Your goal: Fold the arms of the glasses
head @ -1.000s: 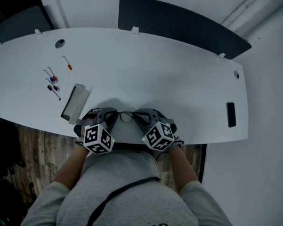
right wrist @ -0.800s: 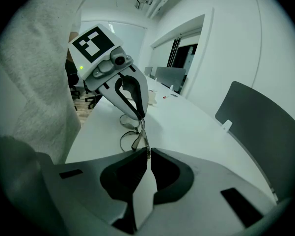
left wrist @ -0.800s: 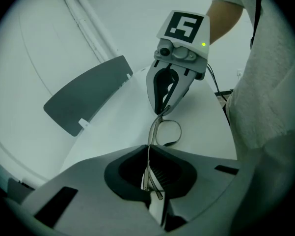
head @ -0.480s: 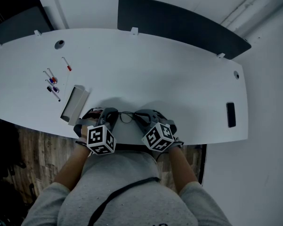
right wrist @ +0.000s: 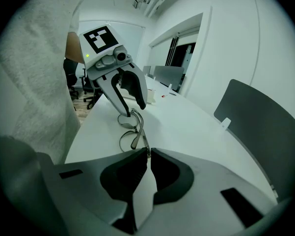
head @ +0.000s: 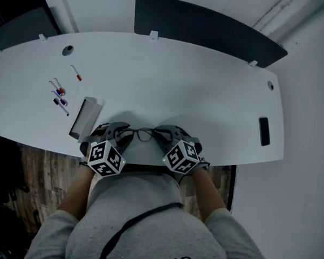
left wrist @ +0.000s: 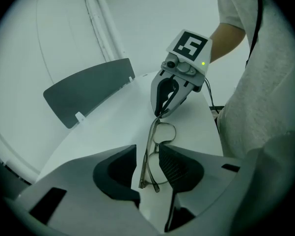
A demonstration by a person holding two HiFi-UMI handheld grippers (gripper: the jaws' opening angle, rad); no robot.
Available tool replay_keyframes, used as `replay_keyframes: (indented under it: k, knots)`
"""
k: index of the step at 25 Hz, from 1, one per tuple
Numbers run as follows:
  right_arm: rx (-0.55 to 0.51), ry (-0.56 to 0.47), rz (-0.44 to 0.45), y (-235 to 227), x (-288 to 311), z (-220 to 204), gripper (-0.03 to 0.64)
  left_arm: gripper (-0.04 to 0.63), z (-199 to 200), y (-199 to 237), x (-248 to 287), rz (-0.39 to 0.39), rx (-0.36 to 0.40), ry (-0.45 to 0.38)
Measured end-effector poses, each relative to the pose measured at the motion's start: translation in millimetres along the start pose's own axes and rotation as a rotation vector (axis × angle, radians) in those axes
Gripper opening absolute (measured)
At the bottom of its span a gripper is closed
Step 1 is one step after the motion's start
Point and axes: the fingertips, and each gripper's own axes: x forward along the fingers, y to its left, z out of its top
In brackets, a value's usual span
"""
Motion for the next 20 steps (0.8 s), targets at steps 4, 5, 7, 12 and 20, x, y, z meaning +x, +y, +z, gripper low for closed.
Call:
replay_keyframes:
  k: [4, 5, 7, 12, 20]
  knots:
    - [-0.005, -0.004, 0.001, 0, 0, 1, 0.038, 0.135, 6, 1, -6, 0.021, -0.005, -0.047]
    - [-0.005, -0.004, 0.001, 0, 0, 1, 0.038, 0.074, 9, 2, -7, 0.035, -0.002, -0.059]
    - [-0.007, -0.005, 0.001, 1, 0, 2, 0.038, 0.023, 15, 4, -6, 0.057, 0.003, -0.079]
    - [-0.016, -0.002, 0.005, 2, -1, 1, 0.038, 0.015, 22, 3, 2, 0.057, -0.005, -0.080]
    - [0.038, -0.035, 0.031, 5, -6, -1, 0.038, 0.015, 21, 6, 7, 0.067, -0.035, -0.063]
